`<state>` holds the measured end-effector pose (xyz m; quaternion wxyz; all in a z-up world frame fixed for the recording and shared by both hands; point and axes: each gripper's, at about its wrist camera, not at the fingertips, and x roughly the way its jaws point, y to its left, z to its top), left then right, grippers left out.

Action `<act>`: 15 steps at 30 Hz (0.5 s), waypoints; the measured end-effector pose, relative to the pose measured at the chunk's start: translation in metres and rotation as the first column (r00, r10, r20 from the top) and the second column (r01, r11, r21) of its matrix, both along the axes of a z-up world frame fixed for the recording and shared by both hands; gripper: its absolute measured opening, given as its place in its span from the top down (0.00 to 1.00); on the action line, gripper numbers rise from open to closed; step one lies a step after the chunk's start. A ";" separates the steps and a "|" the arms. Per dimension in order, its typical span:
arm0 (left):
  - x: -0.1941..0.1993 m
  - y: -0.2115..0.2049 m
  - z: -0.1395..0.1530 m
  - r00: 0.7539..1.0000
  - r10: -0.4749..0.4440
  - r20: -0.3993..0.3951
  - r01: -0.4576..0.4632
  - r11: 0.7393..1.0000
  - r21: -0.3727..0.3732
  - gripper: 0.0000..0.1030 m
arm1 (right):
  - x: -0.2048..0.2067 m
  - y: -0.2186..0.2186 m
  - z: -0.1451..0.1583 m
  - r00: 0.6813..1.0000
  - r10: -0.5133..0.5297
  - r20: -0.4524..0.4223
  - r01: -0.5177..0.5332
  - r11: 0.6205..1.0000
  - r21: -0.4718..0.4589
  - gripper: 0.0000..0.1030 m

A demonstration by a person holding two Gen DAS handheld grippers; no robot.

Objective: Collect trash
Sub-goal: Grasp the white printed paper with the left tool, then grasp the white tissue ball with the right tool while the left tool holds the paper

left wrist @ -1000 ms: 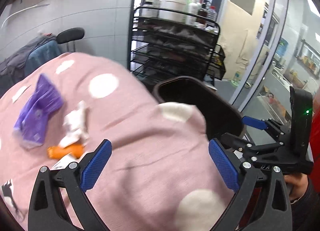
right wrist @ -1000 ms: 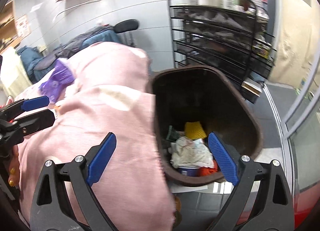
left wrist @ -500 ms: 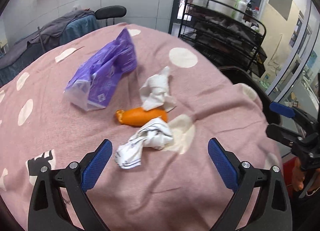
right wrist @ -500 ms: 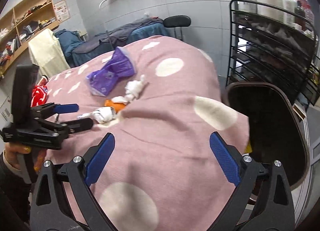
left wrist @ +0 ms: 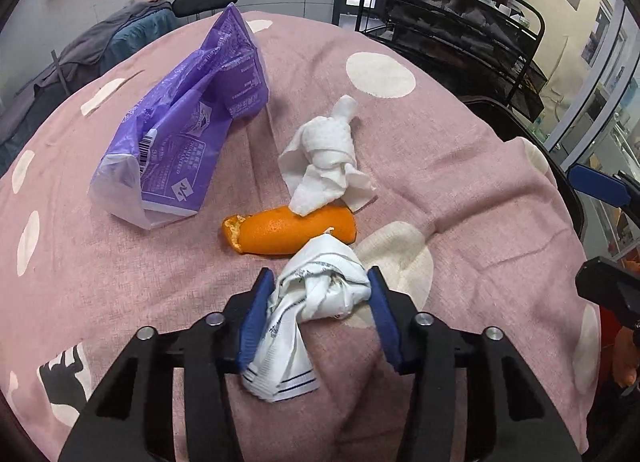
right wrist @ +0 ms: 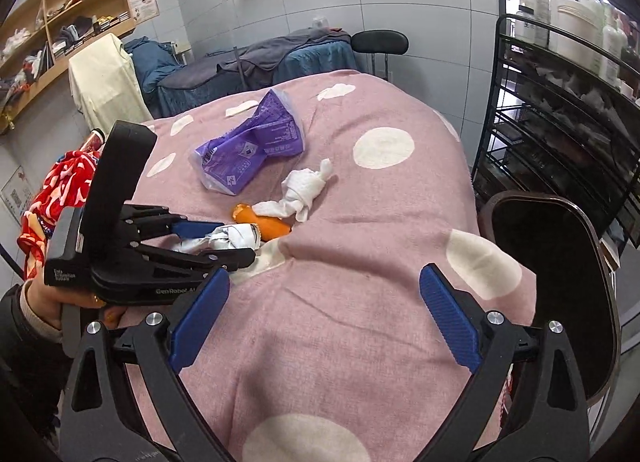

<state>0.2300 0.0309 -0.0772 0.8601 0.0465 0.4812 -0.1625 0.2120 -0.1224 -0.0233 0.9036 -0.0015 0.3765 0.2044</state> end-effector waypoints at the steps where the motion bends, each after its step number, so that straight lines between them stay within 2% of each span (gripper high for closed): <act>1: -0.003 0.001 0.001 1.000 0.006 0.008 -0.006 1.000 -0.004 0.59 | 0.003 0.003 0.000 1.000 0.001 -0.002 -0.001 1.000 -0.004 0.08; 10: -0.031 0.029 0.026 0.985 0.108 0.136 -0.104 0.994 -0.042 0.60 | 0.040 0.036 -0.008 0.996 0.034 -0.080 -0.034 0.999 0.002 0.08; 15: -0.036 0.040 0.033 0.975 0.154 0.161 -0.143 0.987 -0.078 0.60 | 0.068 0.060 -0.015 0.989 0.058 -0.139 -0.056 0.998 0.014 0.09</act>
